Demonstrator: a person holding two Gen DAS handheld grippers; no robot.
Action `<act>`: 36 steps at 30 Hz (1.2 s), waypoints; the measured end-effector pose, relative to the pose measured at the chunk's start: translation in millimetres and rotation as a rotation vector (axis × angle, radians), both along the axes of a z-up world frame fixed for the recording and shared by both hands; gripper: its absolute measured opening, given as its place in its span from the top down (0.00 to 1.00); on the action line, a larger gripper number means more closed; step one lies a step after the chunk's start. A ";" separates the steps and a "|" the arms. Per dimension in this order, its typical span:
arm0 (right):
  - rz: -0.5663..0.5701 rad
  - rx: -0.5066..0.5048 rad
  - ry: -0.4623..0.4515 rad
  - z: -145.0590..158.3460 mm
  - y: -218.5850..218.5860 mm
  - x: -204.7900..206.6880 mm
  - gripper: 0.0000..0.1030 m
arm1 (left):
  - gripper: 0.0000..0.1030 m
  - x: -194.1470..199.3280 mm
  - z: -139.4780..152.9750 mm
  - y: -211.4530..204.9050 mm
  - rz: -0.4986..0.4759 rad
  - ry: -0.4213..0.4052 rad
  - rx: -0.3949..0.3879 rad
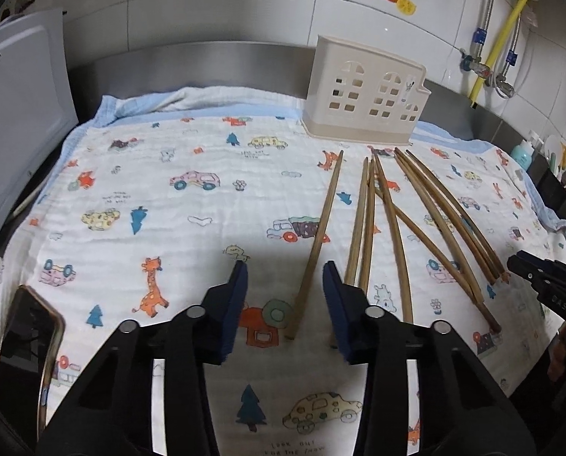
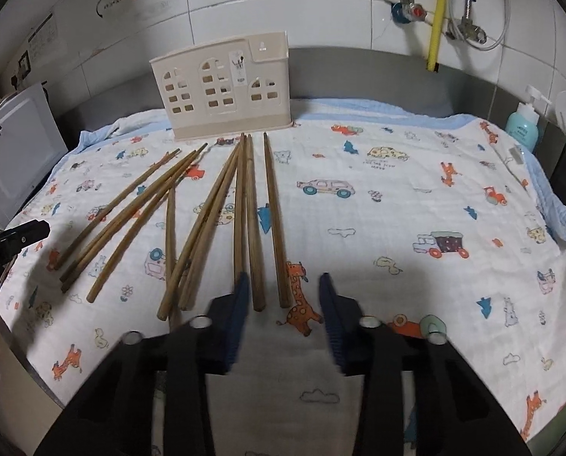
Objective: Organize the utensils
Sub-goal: 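Lower both tools toward the scattered wooden chopsticks, then close the left tool on one chopstick while the right tool grasps another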
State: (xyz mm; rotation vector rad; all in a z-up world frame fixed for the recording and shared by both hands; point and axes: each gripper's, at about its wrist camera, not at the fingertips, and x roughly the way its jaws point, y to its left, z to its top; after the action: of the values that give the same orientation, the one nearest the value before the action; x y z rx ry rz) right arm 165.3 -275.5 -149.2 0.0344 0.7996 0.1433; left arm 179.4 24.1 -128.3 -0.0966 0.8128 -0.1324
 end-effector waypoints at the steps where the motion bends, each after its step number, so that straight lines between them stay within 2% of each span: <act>1: 0.002 -0.003 0.001 -0.6 0.7 1.6 0.75 | 0.65 1.3 -1.3 0.6 -0.003 0.004 -0.004; 7: 0.018 -0.015 0.014 -5.7 2.7 12.6 0.88 | 0.68 9.4 -10.0 -4.2 -0.034 0.026 0.001; 11: 0.028 -0.022 0.024 -9.5 4.3 17.2 0.92 | 0.68 14.7 -15.2 -4.9 -0.042 0.043 -0.001; 26: 0.045 -0.040 0.043 -19.9 8.9 26.7 0.94 | 0.68 26.0 -31.5 -17.9 -0.097 0.084 0.016; 31: 0.043 -0.043 0.042 -20.9 9.3 28.1 0.94 | 0.81 27.4 -33.7 -17.0 -0.092 0.078 0.027; 34: 0.038 -0.052 0.038 -21.5 11.2 28.6 0.93 | 0.85 27.1 -34.0 -16.1 -0.088 0.074 0.037; 36: 0.034 -0.052 0.034 -21.9 11.4 29.4 0.93 | 0.86 25.4 -34.1 -20.8 -0.088 0.066 0.074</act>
State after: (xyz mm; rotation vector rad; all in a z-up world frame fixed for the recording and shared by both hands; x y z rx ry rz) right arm 194.6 -264.1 -171.1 -0.0262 0.8382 0.1545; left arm 204.8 3.2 -162.4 0.0048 0.8872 -0.1828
